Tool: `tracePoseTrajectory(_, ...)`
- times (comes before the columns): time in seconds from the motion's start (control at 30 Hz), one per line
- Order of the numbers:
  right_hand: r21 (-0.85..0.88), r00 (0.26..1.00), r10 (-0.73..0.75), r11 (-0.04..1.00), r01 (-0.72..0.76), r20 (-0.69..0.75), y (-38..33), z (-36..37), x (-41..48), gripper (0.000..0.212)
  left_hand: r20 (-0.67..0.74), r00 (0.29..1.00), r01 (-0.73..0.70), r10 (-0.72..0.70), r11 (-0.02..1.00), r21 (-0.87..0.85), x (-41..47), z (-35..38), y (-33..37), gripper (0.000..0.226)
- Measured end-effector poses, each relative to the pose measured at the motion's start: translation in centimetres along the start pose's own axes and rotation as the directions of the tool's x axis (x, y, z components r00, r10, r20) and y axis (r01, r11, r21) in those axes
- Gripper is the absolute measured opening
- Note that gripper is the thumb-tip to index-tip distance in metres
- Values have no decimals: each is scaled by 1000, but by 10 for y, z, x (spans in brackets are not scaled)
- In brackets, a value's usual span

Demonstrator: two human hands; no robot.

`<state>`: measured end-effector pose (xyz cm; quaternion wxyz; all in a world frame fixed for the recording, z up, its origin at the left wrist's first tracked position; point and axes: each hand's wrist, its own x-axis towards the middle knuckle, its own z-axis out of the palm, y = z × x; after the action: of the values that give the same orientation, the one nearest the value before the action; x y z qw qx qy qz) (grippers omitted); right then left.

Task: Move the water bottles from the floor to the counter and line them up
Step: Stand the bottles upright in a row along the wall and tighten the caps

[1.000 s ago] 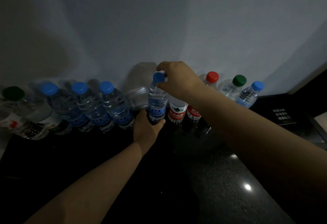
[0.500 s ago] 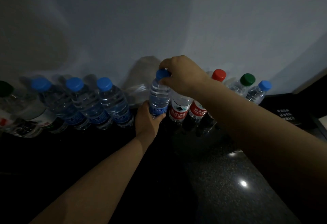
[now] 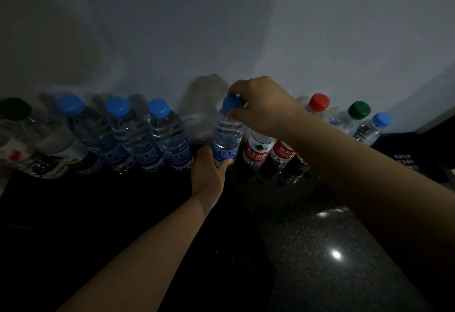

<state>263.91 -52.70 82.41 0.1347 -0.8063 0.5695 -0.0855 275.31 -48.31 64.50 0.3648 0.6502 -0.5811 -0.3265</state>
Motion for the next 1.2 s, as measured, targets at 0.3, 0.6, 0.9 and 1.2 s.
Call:
tracePoseTrajectory(0.3, 33, 1000, -19, 999, 19, -16, -2, 4, -3, 32, -6, 999, 32, -32, 999, 19, -4, 1, -2, 50)
tracePoseTrajectory(0.6, 42, 999, -45, 998, 46, -14, -3, 6, -6, 35, -23, 999, 44, -43, 998, 46, -10, -2, -5, 51)
tracePoseTrajectory(0.9, 85, 995, -89, 992, 92, -36, -4, 12, -10, 35, -9, 999, 36, -35, 999, 21, -15, -6, -12, 48)
tracePoseTrajectory(1.2, 89, 989, -128, 987, 134, -69, -13, 16, -8, 33, -41, 980, 184, -195, 965, -188, -19, -4, -13, 40)
